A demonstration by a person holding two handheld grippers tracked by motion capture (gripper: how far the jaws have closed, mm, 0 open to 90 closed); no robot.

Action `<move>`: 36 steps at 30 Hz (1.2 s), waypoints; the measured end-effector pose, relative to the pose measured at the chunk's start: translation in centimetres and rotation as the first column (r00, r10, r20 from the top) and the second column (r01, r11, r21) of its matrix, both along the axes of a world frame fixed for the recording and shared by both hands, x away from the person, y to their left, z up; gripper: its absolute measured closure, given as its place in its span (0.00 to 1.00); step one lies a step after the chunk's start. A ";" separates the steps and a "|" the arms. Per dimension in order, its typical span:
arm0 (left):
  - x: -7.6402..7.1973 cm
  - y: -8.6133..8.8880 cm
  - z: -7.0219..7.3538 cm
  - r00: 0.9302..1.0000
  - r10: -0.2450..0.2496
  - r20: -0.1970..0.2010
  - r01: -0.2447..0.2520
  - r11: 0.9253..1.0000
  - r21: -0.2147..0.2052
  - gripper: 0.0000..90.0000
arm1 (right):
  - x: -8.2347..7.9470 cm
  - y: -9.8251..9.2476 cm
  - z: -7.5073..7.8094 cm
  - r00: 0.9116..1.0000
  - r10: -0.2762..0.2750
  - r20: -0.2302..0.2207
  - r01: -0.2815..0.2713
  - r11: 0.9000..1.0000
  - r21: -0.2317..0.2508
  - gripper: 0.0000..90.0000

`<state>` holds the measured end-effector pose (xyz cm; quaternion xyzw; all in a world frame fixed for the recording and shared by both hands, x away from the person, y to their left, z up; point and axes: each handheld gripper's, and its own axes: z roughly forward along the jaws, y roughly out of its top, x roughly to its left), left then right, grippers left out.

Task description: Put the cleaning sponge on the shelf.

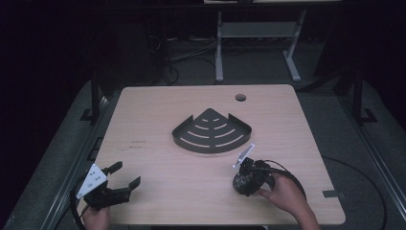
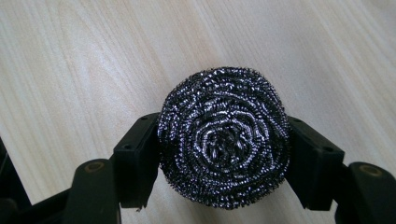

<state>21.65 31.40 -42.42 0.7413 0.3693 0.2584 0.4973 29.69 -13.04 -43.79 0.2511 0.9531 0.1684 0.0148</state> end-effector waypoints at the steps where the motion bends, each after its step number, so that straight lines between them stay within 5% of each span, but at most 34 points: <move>1: 0.0 0.0 0.0 1.000 0.000 0.000 0.000 1.000 0.000 0.15 | 0.0 0.0 0.0 1.000 0.002 0.003 -0.002 1.000 -0.002 0.37; 36: 0.0 0.0 0.1 1.000 -0.002 0.003 0.002 1.000 -0.004 0.15 | 2.0 2.5 3.4 0.998 0.054 0.037 -0.055 0.998 0.019 0.37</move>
